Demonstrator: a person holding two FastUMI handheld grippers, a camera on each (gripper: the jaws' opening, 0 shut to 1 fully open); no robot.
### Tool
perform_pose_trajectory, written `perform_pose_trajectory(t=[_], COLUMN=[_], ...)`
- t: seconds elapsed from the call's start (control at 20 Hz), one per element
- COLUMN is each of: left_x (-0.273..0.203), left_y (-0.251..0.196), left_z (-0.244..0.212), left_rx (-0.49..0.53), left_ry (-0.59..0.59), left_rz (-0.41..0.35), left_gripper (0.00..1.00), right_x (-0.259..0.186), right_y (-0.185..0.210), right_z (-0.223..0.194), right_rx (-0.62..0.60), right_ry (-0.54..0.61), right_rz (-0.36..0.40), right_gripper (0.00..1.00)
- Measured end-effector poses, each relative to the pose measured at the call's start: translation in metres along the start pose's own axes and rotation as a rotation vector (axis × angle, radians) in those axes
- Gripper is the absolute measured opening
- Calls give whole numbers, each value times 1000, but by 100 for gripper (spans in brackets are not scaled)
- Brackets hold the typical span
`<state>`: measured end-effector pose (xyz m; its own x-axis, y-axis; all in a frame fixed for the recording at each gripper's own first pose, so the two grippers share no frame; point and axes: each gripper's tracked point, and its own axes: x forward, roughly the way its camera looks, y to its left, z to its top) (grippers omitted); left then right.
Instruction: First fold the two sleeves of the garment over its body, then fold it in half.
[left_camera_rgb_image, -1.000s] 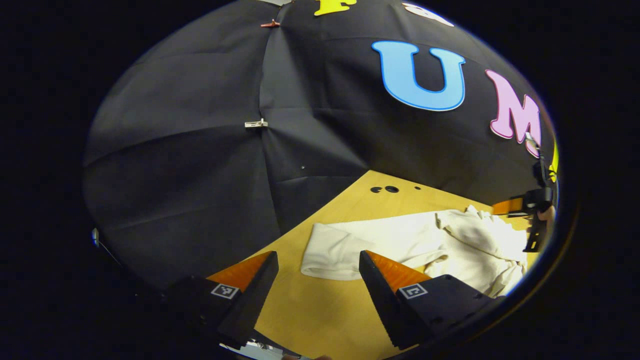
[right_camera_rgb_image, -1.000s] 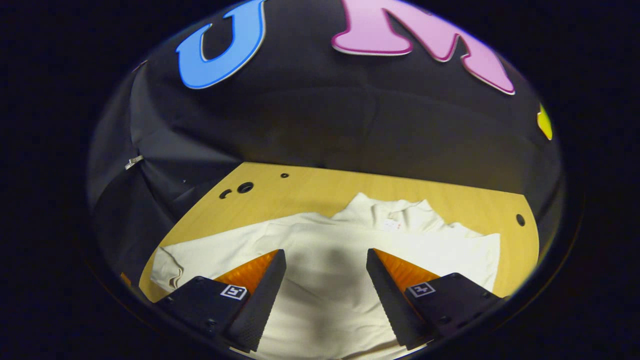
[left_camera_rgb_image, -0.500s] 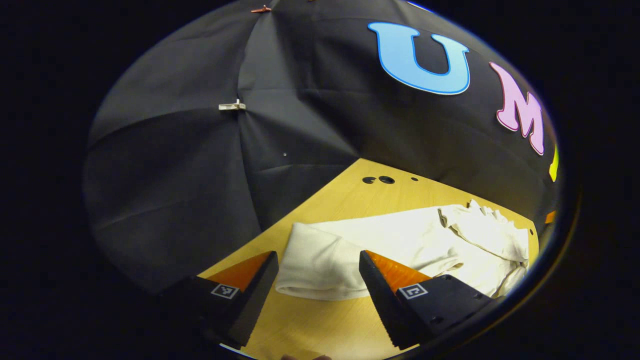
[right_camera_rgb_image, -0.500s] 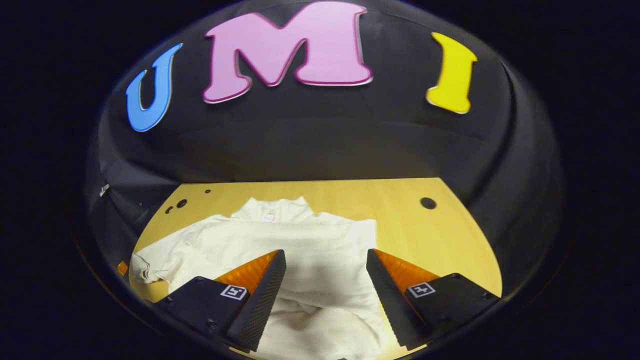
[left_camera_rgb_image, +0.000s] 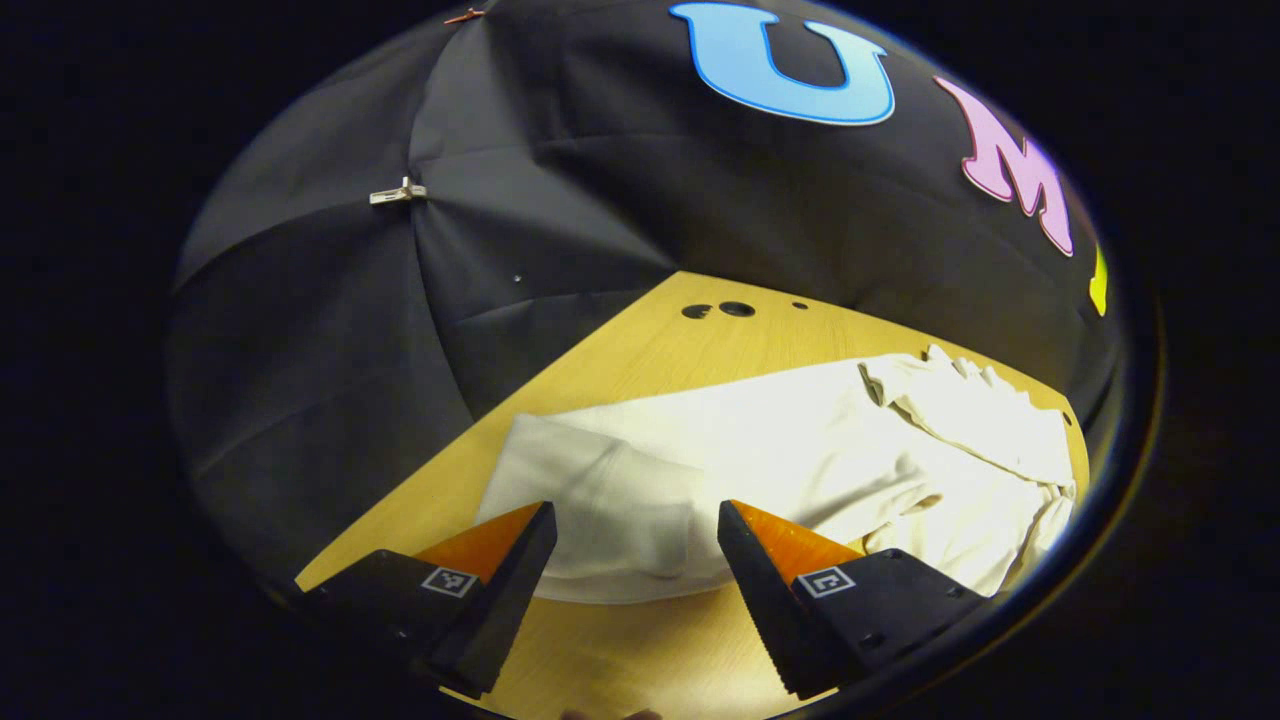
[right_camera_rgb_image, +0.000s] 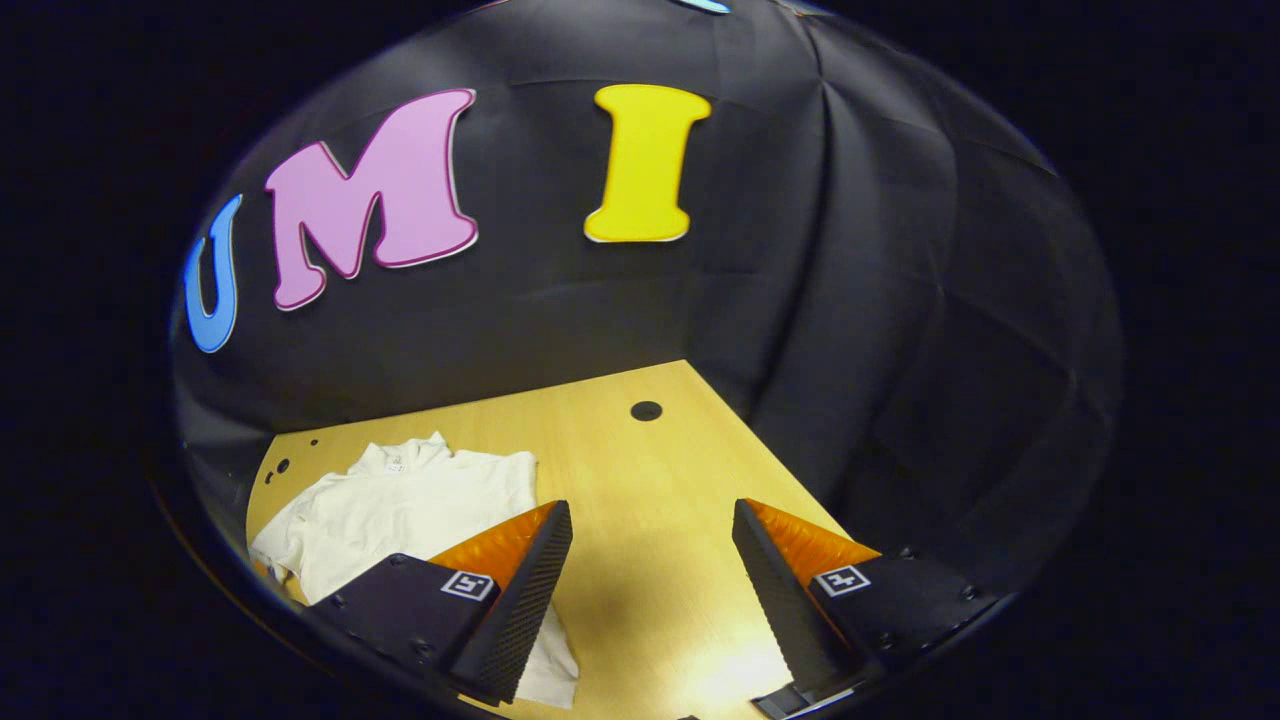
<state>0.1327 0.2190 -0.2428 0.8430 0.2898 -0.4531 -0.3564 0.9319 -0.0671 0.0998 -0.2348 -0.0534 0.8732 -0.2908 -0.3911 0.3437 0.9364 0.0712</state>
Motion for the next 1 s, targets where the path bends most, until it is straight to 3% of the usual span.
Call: perform_pose_trajectory(t=[0.1, 0.15, 0.35, 0.5, 0.6, 0.65, 0.7, 0.75, 0.9, 1.0], left_x=[11, 10, 18, 18, 24, 22, 21, 21, 17, 16], left_y=[2, 1, 1, -4, -4, -5, -6, -8, -9, -9], left_z=[-29, -20, -22, -21, -17, -17, -14, -13, -7, -1], left_rx=[45, 58, 59, 64, 77, 73, 56, 30, -96, -144], left_ry=[76, 22, 24, 20, 3, 5, 8, 18, 45, 59], left_rz=[46, 45, 27, 2, -11, -19, -26, -33, -45, -50], left_gripper=[100, 100, 98, 77, 41, 31, 32, 24, 13, 12], right_x=[-11, -13, -22, -25, -25, -25, -26, -26, -25, -26], right_y=[-28, -35, -49, -50, -51, -51, -51, -52, -52, -52], right_z=[-12, -15, -28, -36, -42, -45, -45, -45, -47, -47], right_rx=[12, 15, 26, 31, 44, 50, 54, 56, 59, 59], right_ry=[2, 6, 17, 20, 29, 31, 34, 36, 33, 37], right_rz=[-53, -61, -70, -68, -67, -66, -68, -70, -77, -75], right_gripper=[99, 99, 99, 99, 99, 99, 99, 99, 99, 99])
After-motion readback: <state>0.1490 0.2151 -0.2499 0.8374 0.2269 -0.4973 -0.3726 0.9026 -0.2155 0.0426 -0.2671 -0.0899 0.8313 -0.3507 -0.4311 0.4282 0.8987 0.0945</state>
